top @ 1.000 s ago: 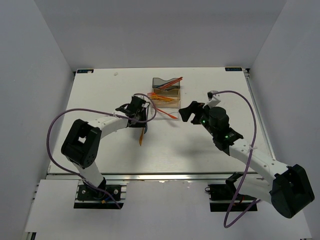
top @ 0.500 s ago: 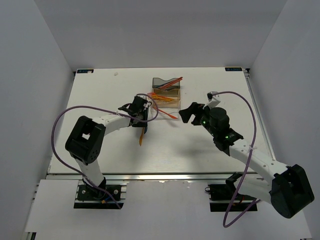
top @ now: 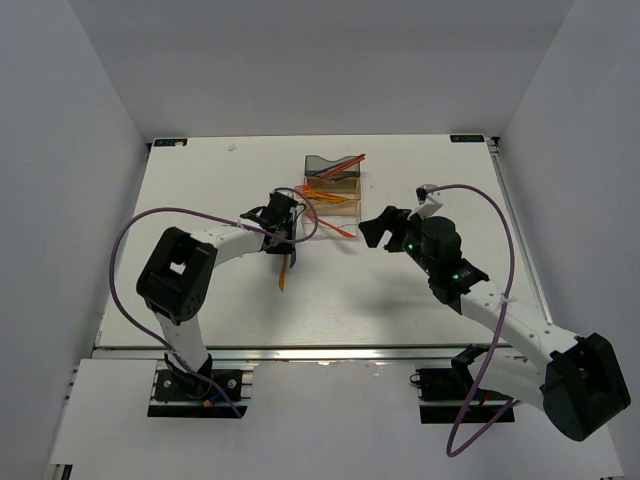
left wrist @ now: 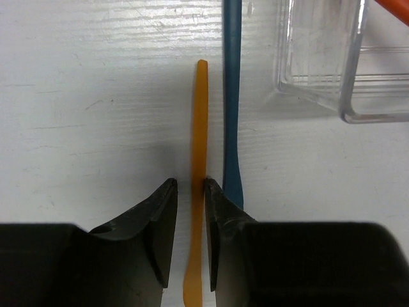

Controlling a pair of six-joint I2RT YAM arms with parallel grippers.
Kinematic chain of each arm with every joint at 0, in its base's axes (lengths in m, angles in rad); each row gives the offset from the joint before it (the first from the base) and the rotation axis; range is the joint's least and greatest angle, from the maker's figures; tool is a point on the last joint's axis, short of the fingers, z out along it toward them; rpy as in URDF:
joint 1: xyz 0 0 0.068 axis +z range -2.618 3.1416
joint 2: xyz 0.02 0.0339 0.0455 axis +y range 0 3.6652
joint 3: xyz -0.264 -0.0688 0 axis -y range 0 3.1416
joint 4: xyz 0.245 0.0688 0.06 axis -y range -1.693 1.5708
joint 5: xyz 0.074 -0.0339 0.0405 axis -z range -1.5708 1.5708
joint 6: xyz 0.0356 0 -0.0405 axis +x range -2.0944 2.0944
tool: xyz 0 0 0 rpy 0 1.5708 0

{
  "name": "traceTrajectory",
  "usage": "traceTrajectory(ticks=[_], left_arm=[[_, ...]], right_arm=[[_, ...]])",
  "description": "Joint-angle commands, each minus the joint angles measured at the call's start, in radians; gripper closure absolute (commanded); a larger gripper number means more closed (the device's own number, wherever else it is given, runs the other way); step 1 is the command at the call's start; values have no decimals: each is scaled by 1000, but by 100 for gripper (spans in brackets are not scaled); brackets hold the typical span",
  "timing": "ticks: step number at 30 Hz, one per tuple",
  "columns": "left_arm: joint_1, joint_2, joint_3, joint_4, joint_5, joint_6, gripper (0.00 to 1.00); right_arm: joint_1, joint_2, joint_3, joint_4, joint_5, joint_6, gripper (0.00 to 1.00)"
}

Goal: Sort the eating utensils into containers

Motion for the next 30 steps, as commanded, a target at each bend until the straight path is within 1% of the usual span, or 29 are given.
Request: traceTrajectory(ticks=[1, 4, 5, 8, 12, 13, 16, 18, 19, 20, 23, 24, 25, 26, 27, 28, 30], left_arm=[[-1, 9, 22, -8, -42, 1, 66], [-7, 18, 17, -16, -57, 0, 67], [-10, 29, 20, -23, -83, 0, 67], [-27, 48, 16, -48, -96, -18, 66], [-28, 47, -59, -50, -88, -61, 65], [-28, 47, -70, -56, -87, -69, 67], [-30, 50, -119, -76, -75, -80, 76], [-36, 35, -151, -74, -74, -94, 98], [-37, 24, -189, -68, -68, -98, 100], [-39, 10, -211, -57, -61, -110, 100], [-39, -85, -290, -1, -21, -141, 100], [-48, -120, -314, 42, -13, -147, 100], [-54, -202, -337, 65, -10, -153, 100], [-60, -246, -375, 82, -25, -170, 100], [-79, -293, -398, 143, -19, -170, 100], [-88, -379, -421, 173, -18, -166, 100], [-114, -447, -463, 225, -45, -160, 100]], right_arm=[[-7, -28, -10, 46, -18, 0, 12], [-7, -34, -18, 49, -21, 4, 12], [-7, -37, -19, 49, -21, 4, 12], [-8, -38, -19, 49, -33, 3, 12], [-10, -42, -18, 49, -58, 9, 12], [-11, -44, -18, 49, -67, 12, 12], [-11, -57, -19, 44, -76, 17, 12], [-13, -67, -19, 43, -76, 21, 12], [-13, -68, -21, 46, -108, 24, 12], [-14, -67, -22, 47, -116, 27, 12], [-18, -53, -30, 69, -144, 63, 12], [-18, -51, -35, 87, -144, 99, 12], [-18, -48, -44, 101, -144, 122, 12], [-18, -38, -54, 113, -148, 145, 12], [-16, -24, -56, 134, -163, 168, 11], [-16, -9, -52, 139, -170, 219, 11], [4, 56, -35, 157, -170, 265, 11]])
